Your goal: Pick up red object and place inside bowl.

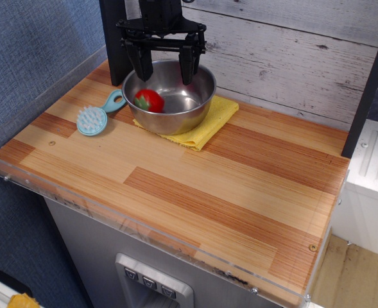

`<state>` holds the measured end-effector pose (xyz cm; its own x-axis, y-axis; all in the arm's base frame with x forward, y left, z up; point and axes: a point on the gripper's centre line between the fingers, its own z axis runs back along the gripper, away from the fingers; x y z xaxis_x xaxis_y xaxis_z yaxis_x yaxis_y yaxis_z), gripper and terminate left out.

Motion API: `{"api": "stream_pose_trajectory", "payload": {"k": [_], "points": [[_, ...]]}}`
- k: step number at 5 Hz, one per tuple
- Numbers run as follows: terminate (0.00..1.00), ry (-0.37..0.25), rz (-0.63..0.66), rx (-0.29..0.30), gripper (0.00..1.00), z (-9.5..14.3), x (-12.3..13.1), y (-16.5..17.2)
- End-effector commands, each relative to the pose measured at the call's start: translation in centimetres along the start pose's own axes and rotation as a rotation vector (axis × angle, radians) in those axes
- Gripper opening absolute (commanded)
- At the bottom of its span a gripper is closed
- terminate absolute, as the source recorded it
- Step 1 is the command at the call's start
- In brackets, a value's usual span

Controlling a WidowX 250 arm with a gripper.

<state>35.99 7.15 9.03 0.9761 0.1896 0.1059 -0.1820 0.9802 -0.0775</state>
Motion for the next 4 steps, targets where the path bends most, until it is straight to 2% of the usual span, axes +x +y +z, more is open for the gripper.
{"api": "stream_pose_trajectory", "payload": {"k": [1, 2, 4], "points": [[0.0, -0.178, -0.126, -0.015, 1.0, 8.2, 0.8, -2.9], [0.0, -0.198, -0.178, -0.031, 1.0, 10.2, -0.1, -4.2], [0.0, -0.152, -0.232, -0.024, 1.0, 11.6, -2.3, -4.9]]}}
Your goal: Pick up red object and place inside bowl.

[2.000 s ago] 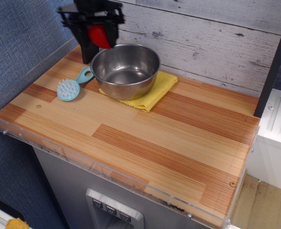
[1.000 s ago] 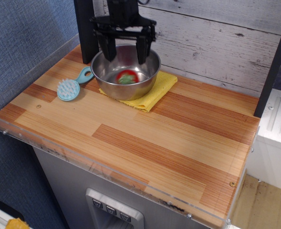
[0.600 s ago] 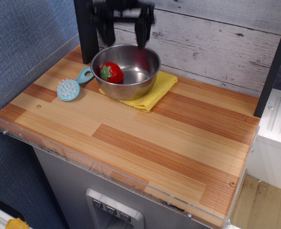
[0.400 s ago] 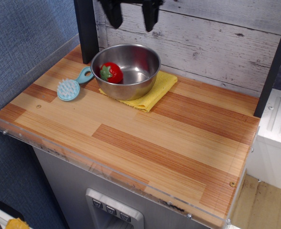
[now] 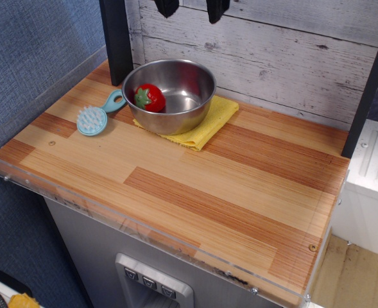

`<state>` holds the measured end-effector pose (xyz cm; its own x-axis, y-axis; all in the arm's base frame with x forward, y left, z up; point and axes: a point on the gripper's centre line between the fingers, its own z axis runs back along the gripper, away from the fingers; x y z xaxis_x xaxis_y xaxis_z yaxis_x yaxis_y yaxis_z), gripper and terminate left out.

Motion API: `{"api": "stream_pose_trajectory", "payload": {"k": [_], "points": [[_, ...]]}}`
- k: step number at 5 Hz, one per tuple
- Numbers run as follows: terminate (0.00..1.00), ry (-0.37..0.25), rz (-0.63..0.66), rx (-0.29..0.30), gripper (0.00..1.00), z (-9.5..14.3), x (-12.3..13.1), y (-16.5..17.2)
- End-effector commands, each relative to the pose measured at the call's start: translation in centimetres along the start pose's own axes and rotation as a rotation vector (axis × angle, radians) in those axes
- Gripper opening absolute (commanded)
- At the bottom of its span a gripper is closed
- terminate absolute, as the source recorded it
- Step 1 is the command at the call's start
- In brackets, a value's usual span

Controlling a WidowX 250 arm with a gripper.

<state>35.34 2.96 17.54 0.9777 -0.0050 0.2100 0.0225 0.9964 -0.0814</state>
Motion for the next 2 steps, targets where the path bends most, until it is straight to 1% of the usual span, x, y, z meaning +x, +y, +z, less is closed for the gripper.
{"api": "stream_pose_trajectory", "payload": {"k": [1, 2], "points": [[0.0, -0.061, -0.032, 0.018, 1.0, 3.47, -1.41, -0.73], [1.0, -0.061, -0.032, 0.018, 1.0, 3.47, -1.41, -0.73]]}}
